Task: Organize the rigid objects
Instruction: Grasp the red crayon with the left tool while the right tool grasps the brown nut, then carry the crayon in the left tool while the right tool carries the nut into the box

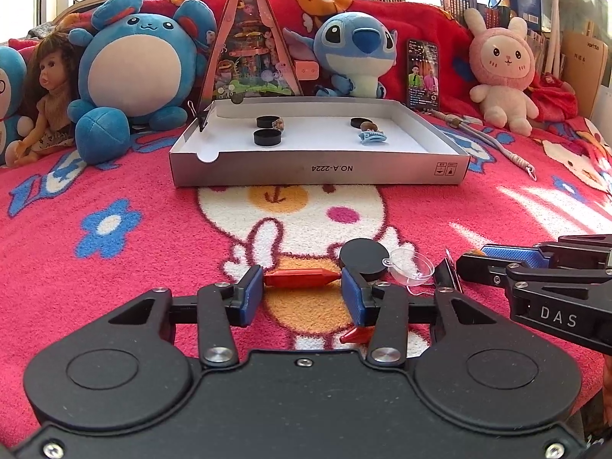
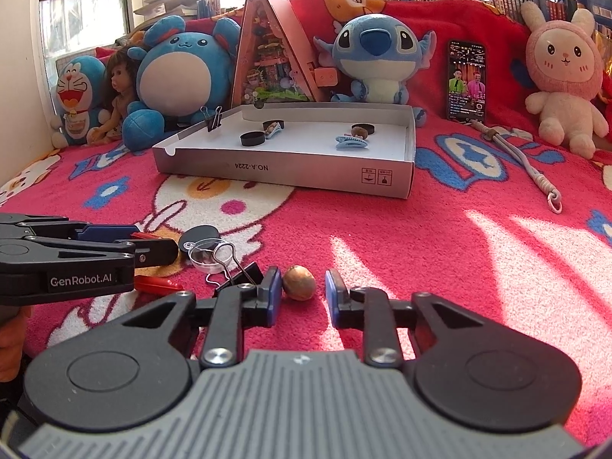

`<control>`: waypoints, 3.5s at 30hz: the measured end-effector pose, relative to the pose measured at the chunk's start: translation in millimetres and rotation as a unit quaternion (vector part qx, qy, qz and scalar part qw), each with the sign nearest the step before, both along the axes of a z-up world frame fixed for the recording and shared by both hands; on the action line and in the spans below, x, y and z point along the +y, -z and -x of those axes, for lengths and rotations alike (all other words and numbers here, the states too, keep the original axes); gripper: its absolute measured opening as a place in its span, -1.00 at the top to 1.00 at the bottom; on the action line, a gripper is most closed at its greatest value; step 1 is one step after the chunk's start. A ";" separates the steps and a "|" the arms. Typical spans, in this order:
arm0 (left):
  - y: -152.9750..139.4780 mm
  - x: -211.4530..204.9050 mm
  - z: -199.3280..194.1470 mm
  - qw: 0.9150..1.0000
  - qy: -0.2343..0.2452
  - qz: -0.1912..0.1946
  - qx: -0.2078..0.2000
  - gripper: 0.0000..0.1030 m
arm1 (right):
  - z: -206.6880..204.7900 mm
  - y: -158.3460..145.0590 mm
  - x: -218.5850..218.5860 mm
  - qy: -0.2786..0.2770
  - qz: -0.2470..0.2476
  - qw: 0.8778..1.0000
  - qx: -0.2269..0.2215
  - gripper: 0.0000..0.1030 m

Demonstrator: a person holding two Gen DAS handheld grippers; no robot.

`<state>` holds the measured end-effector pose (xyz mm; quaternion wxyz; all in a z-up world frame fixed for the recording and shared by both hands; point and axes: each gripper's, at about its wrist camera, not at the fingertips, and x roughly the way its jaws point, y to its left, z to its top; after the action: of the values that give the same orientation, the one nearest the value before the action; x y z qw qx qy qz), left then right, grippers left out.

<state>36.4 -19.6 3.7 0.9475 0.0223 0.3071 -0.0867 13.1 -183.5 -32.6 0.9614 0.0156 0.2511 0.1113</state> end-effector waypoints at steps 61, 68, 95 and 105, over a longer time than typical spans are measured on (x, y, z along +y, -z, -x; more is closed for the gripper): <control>-52.0 10.2 -138.6 0.998 -0.020 0.043 -0.035 0.18 | -119.3 -49.9 -17.3 0.086 -0.060 0.994 -0.017 0.56; -41.5 13.2 -153.9 0.998 -0.026 0.049 -0.024 0.18 | -128.4 -44.2 -17.4 0.082 -0.064 0.994 -0.024 0.56; -15.3 11.7 -186.2 0.998 -0.052 0.046 0.003 0.18 | -175.8 -25.7 0.7 0.094 -0.042 0.995 0.006 0.55; -8.4 9.6 -193.0 0.998 -0.058 0.039 0.010 0.18 | -186.2 -24.7 3.0 0.096 -0.031 0.995 0.014 0.55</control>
<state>229.4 -10.0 12.2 0.9481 -0.0334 0.3132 -0.0442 199.4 -180.5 -7.9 0.9631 0.0709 0.2585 0.0255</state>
